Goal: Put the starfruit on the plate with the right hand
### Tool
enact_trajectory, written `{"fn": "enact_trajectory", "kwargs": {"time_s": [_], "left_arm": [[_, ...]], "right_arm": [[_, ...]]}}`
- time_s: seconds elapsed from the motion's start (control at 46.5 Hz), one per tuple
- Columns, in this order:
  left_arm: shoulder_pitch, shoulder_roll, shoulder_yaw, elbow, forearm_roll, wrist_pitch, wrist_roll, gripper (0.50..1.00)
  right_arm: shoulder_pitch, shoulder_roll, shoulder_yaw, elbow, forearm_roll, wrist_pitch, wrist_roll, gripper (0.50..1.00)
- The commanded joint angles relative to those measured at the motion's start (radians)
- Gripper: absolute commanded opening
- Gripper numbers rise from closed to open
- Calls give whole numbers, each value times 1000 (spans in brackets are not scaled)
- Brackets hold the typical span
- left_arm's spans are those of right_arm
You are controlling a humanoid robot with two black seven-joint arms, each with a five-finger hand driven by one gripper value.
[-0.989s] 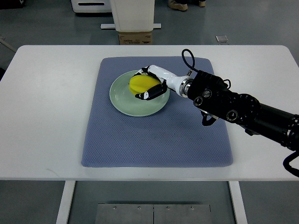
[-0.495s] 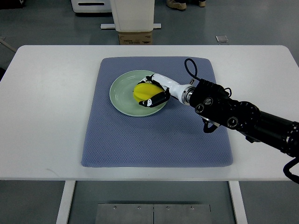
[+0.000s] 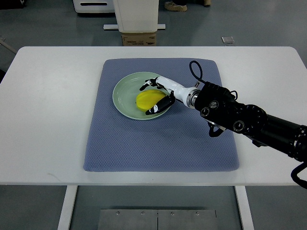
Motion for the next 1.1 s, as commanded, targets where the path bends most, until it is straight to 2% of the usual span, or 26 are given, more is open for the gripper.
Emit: {"fn": "enact_trajectory", "kwargs": {"time_s": [0.0,0.409,0.602,0.839,1.075], "left_arm": [[0,0,-1,0,0,0,0,1000],[0,0,-1,0,0,0,0,1000],[0,0,-1,0,0,0,0,1000],[0,0,1,0,0,0,0,1000],[1,0,-1,0,0,0,0,1000]], "right_arm": [[4,0,0,0,0,0,0,998],[59,0,4,60,41,12,0,1000],[70,-116,23,101,106,14,1,1000],[39,-218,158,100,161,12,0,1000],[-86,-232,377,86,166,0,-25,1000]]}}
